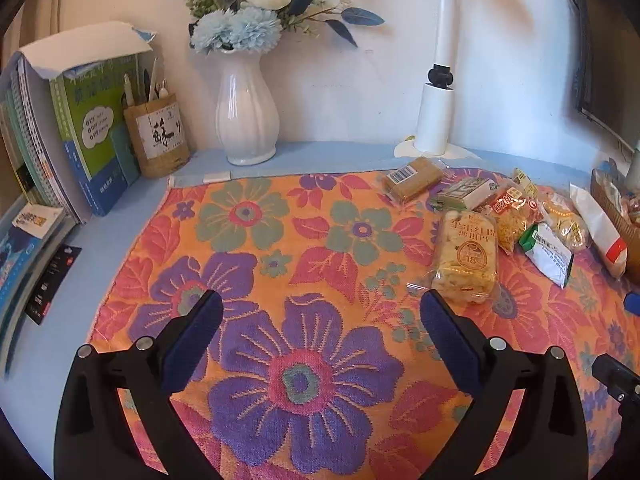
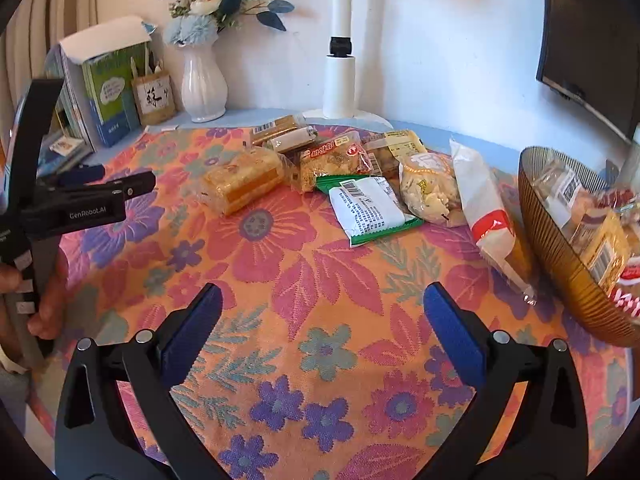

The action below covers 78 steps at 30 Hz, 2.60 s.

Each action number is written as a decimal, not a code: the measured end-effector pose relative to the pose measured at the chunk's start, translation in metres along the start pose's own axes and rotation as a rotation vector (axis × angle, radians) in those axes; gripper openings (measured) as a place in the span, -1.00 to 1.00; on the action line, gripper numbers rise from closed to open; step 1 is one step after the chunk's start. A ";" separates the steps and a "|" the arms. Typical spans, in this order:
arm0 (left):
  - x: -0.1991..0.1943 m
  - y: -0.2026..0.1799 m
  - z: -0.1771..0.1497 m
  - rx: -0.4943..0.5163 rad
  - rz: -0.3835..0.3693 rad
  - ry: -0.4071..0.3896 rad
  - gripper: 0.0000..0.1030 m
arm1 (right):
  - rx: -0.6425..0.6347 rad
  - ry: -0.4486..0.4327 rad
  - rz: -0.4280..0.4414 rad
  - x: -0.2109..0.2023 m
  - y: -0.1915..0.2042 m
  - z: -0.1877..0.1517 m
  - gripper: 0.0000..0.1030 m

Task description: Organize snacks

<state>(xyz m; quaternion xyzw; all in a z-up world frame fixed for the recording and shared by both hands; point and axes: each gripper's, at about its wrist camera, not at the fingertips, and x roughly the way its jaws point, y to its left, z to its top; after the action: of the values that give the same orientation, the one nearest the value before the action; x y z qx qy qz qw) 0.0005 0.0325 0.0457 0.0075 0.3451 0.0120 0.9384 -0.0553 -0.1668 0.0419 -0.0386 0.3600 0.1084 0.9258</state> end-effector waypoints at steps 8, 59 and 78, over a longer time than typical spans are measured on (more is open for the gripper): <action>0.002 0.001 0.000 -0.009 -0.008 0.008 0.90 | 0.002 0.044 0.036 0.007 0.000 0.000 0.94; 0.000 0.003 -0.001 -0.019 -0.025 0.007 0.90 | -0.044 0.031 -0.033 0.007 0.010 -0.003 0.94; 0.000 0.000 -0.002 -0.013 -0.027 0.011 0.90 | -0.049 0.028 -0.028 0.007 0.010 -0.002 0.94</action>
<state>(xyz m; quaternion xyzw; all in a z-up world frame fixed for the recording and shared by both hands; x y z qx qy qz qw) -0.0003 0.0327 0.0444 -0.0034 0.3501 0.0019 0.9367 -0.0542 -0.1558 0.0357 -0.0676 0.3694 0.1039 0.9210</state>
